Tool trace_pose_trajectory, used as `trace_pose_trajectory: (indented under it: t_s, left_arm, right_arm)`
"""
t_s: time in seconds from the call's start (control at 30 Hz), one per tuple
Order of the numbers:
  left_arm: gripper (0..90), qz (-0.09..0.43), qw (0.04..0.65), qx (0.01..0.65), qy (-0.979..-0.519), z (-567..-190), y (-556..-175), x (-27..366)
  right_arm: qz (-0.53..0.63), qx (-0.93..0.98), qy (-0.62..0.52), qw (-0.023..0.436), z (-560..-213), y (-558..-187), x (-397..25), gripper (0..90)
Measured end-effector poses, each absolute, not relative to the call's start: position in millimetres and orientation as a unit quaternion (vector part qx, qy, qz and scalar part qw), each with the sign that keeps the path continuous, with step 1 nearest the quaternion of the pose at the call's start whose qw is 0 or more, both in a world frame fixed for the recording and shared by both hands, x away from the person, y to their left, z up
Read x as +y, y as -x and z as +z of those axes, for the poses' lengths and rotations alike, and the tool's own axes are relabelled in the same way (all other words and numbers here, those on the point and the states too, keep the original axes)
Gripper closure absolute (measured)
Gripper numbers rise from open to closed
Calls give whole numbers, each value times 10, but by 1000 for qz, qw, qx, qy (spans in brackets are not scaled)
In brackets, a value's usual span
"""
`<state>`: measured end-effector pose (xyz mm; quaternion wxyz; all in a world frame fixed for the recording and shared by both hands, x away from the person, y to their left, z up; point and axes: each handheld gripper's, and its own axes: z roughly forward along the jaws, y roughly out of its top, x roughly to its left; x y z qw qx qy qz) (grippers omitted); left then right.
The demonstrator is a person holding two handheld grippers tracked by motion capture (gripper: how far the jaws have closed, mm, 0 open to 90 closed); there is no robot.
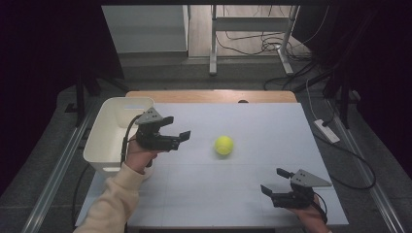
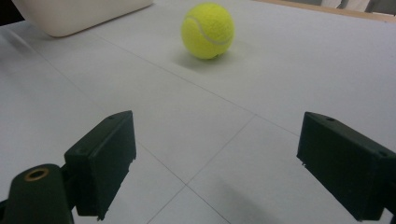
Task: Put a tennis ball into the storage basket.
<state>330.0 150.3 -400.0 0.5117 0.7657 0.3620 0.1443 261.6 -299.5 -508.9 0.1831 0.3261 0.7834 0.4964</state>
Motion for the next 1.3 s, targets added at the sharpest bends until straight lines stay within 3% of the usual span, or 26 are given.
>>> trace_pose_trajectory:
  t_s: [1.3]
  left_arm:
    - [137,102,475,346,-803,-4230,-3480,1035]
  right_arm:
    - [493,785,-327,186,-5098,-2597,-3003,120]
